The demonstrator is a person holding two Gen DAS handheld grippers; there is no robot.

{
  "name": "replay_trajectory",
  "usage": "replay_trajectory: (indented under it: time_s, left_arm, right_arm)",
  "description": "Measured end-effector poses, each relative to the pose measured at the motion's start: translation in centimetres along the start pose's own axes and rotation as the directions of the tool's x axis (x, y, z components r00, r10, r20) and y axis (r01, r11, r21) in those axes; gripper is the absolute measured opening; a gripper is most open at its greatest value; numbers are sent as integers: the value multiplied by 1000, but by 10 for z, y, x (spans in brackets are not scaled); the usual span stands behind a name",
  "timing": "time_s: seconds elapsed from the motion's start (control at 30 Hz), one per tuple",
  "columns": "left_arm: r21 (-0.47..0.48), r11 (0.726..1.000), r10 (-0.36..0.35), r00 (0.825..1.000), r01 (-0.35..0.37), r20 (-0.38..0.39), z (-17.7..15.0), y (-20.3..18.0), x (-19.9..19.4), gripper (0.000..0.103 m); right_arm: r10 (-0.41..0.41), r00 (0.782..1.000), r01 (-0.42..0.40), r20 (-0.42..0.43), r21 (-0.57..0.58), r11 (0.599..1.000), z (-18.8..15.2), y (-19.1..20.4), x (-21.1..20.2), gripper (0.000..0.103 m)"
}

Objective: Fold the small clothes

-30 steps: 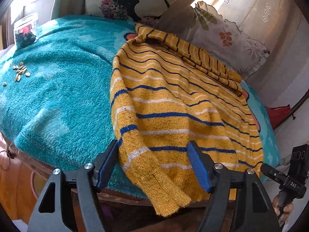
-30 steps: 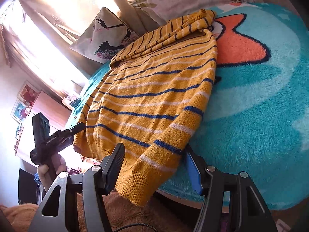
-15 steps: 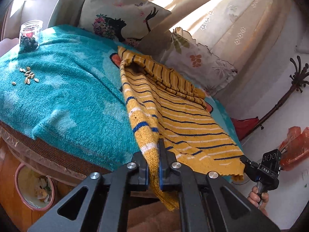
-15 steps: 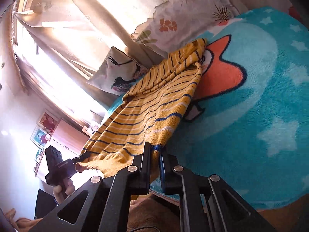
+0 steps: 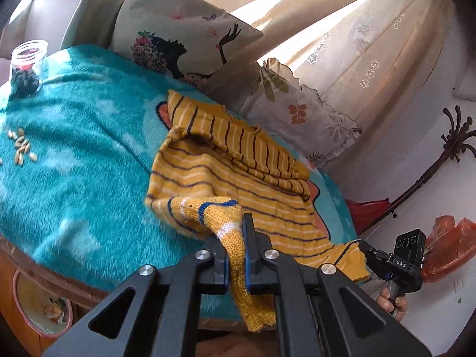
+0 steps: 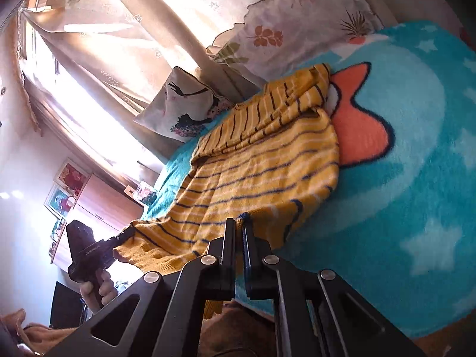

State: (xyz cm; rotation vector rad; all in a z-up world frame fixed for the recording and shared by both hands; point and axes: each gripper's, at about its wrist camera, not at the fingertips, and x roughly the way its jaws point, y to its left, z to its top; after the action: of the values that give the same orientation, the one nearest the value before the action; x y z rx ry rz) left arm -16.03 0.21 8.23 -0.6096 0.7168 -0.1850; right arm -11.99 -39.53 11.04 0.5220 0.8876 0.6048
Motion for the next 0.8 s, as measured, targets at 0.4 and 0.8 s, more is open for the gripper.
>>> replay_trajectory:
  time_s: [0.4,0.8]
  left_arm:
    - [-19,969,241,960,-246,-142,197,37,224,7]
    - [-107,987,103,985,-119,-141,199,68,186,40]
  right_arm:
    - [-278,959,279,-55,18,960,209,-57,174,15]
    - [-303,953,303,17,-133,944,201,-49,177,55]
